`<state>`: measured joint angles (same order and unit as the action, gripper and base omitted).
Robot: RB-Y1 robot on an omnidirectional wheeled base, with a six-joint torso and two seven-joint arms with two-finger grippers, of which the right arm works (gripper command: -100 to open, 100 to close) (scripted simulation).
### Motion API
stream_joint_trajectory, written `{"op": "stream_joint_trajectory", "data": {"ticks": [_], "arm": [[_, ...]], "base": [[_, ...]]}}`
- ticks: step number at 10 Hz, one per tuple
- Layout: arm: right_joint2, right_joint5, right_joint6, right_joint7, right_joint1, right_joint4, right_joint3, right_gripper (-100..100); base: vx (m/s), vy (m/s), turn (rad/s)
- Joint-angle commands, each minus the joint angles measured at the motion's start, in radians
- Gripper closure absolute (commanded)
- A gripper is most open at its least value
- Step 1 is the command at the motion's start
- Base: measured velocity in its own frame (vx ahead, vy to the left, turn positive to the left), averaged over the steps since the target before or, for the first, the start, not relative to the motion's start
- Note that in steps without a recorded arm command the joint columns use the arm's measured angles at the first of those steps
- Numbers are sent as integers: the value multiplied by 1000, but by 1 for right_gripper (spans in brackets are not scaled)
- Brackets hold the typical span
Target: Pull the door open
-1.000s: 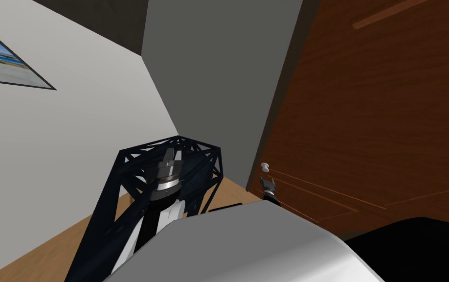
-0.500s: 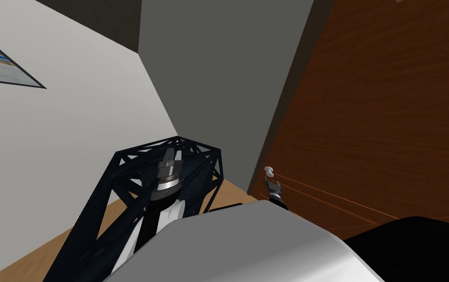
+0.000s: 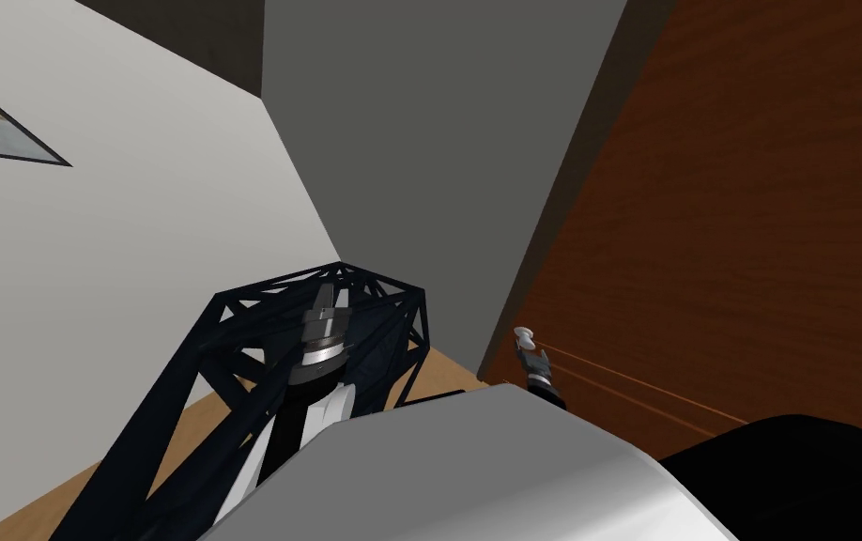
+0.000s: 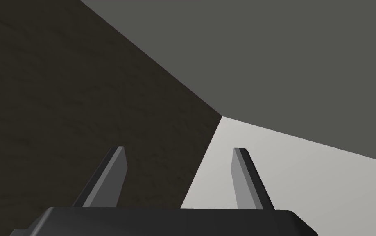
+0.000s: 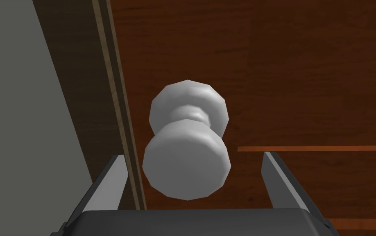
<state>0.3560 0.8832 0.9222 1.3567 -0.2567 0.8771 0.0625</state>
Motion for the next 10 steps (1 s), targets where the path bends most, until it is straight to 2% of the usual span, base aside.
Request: {"op": "stream_joint_trajectory", "data": {"ticks": [1,2,3,4,9,10], "arm": [[20,0,7,32,-3,-19,2,-100],[32,1,10,48,-6,-27,3,-100],[27,2,3,34,-6,-14,0,-100],[27,2,3,34,-6,-14,0,100],[27,2,3,34,-6,-14,0,100],[31,-9,3,41,-11,-6,18,100]], "base": [[133,7,7],[151,-5,6],[65,-7,3],[-10,-2,-13],[-11,0,5],[-110,-5,55]]}}
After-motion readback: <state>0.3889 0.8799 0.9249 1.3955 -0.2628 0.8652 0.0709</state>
